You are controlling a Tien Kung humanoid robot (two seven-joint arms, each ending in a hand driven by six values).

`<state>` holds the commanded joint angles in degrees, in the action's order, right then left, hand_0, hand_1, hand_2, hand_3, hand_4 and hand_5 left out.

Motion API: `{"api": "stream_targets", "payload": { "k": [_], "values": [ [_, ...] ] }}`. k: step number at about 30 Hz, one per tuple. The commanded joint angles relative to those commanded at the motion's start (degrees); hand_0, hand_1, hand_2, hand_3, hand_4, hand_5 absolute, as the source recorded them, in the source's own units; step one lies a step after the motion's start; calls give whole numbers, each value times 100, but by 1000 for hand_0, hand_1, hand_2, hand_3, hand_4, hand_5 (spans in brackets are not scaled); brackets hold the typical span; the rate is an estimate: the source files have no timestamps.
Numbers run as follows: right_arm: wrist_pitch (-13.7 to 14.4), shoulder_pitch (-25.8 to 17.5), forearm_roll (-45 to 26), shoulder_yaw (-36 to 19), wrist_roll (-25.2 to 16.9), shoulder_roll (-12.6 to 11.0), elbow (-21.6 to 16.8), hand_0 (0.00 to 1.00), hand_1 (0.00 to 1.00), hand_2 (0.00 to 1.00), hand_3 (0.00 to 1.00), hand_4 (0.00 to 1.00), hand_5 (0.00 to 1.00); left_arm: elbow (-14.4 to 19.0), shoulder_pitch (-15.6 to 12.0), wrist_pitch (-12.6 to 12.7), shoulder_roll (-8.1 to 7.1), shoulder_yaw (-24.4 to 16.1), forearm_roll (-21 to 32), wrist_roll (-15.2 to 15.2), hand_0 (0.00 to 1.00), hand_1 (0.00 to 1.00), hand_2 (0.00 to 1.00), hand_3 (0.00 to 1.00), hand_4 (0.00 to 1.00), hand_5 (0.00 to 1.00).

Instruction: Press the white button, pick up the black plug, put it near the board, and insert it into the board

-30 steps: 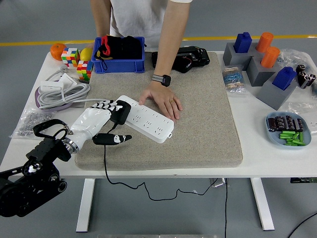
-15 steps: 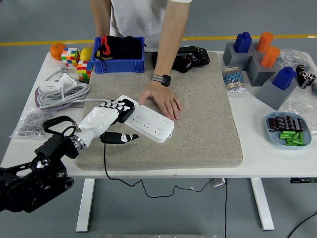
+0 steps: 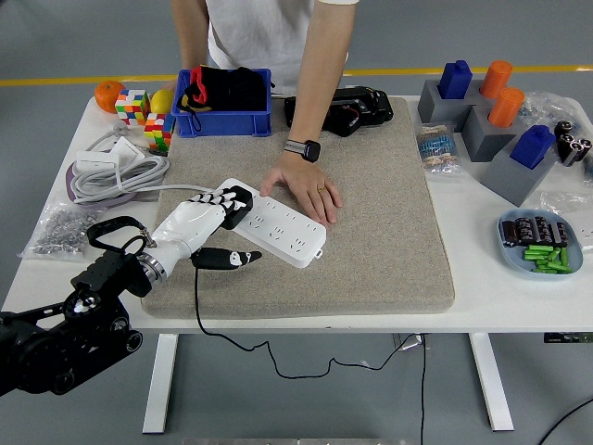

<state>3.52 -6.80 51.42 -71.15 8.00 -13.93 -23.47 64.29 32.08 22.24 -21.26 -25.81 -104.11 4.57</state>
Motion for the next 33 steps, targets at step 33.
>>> {"api": "stream_targets", "payload": {
  "k": [33],
  "values": [
    [5, 50, 25, -75, -5, -21, -24, 747, 721, 698, 652, 717, 398, 253, -1275, 63, 332, -4412, -513, -300, 875, 908, 851, 805, 860, 674]
  ]
}}
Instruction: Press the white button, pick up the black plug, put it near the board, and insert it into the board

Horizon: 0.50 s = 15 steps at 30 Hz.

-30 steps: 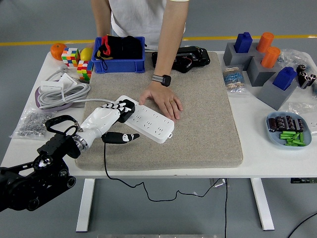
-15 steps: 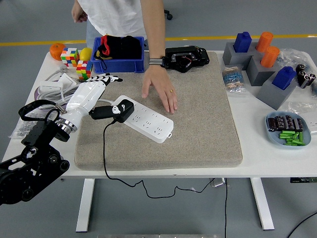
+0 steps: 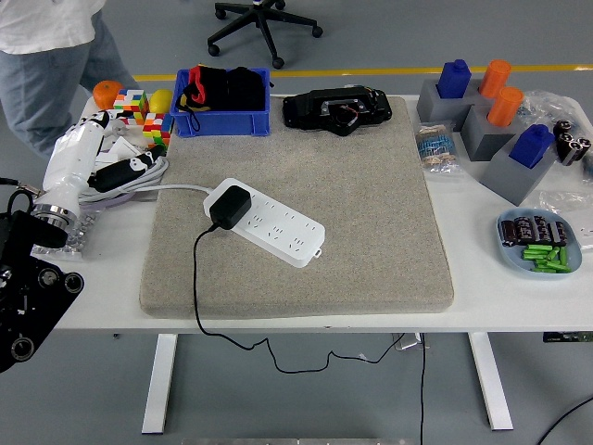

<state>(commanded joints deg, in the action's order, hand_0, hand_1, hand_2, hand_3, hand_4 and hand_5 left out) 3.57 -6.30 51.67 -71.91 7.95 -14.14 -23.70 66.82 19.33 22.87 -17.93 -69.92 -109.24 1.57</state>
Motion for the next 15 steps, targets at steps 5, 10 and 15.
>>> {"api": "stream_targets", "payload": {
  "k": [5, 10, 15],
  "values": [
    [-2, 22, 6, 1, 0, -10, -12, 747, 721, 698, 652, 717, 398, 33, -188, -82, 136, -634, -156, -7, 875, 905, 850, 806, 856, 663],
    [0, 48, 18, -1, 0, -29, -28, 747, 719, 698, 652, 717, 397, 40, -415, -205, 185, -1158, -234, -31, 875, 905, 850, 806, 856, 663],
    [0, 50, 20, 24, 3, -27, -26, 747, 720, 698, 652, 716, 399, -7, -654, -281, 210, -1550, -138, -167, 871, 904, 852, 804, 852, 641]
  ]
}}
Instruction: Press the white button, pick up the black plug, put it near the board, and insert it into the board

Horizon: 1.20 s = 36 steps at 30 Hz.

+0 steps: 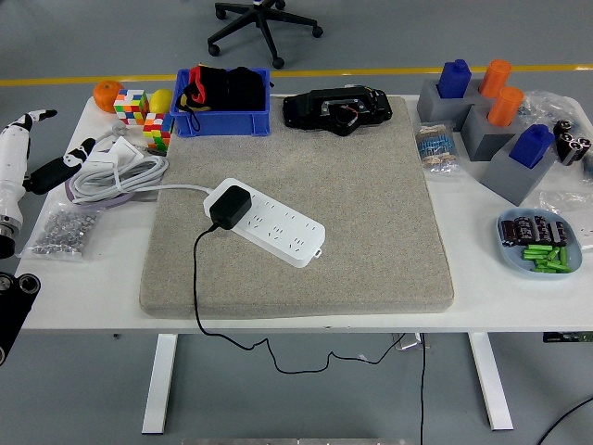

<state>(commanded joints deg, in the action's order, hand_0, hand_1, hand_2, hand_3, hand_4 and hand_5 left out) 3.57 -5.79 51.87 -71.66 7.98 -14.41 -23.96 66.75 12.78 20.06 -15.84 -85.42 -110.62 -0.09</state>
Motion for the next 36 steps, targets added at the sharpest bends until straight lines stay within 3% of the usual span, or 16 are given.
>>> {"api": "stream_targets", "payload": {
  "k": [6, 14, 36],
  "values": [
    [-1, 1, -2, 26, 3, 4, 11, 746, 720, 699, 652, 717, 400, -2, -252, -4, 97, -474, 83, -207, 864, 894, 851, 804, 841, 598],
    [1, 31, -5, 70, 1, -27, 6, 746, 720, 700, 653, 717, 401, 89, -429, -30, 243, -992, 33, -208, 858, 878, 839, 797, 833, 568],
    [-4, 31, -29, 165, 9, -72, 27, 747, 720, 700, 653, 718, 403, 283, -423, -55, 268, -942, 52, -220, 855, 875, 832, 794, 821, 530]
  ]
}}
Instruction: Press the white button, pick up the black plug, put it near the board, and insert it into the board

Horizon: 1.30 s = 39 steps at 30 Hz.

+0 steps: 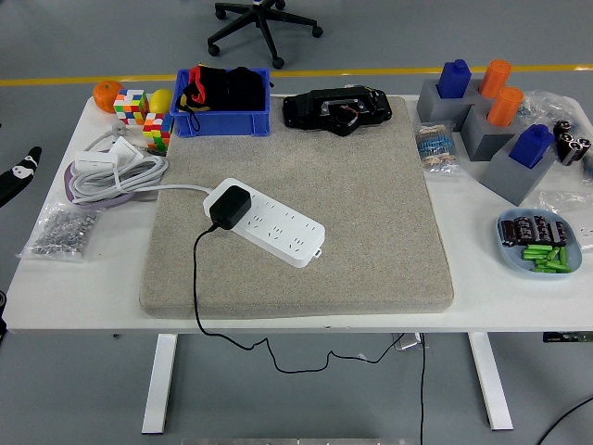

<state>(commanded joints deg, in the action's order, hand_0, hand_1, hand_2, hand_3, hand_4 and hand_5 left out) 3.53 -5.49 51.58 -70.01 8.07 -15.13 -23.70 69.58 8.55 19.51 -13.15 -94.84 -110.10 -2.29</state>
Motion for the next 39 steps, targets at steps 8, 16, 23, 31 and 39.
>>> {"api": "stream_targets", "payload": {
  "k": [8, 16, 23, 31, 39],
  "values": [
    [1, 2, 14, -11, -6, 10, -28, 747, 719, 701, 653, 718, 405, 147, -75, 3, -23, 27, -1, 15, 856, 872, 828, 789, 813, 504],
    [3, 13, 19, -26, -3, -12, -18, 746, 720, 700, 654, 719, 406, 192, -84, 13, -24, 19, 5, 12, 855, 871, 826, 787, 807, 493],
    [-1, 15, 24, -70, 1, -12, -16, 746, 721, 700, 654, 719, 407, 239, -85, 8, -52, 18, -10, 29, 857, 871, 826, 785, 801, 487],
    [1, 11, 27, -108, -2, 7, -20, 746, 721, 700, 655, 719, 408, 305, -69, -2, -67, 67, -6, 54, 858, 870, 826, 785, 799, 484],
    [-1, 23, 28, -121, -1, 13, -15, 746, 721, 701, 656, 719, 409, 318, -82, -7, -50, 71, -5, 58, 858, 870, 826, 784, 794, 479]
  ]
}}
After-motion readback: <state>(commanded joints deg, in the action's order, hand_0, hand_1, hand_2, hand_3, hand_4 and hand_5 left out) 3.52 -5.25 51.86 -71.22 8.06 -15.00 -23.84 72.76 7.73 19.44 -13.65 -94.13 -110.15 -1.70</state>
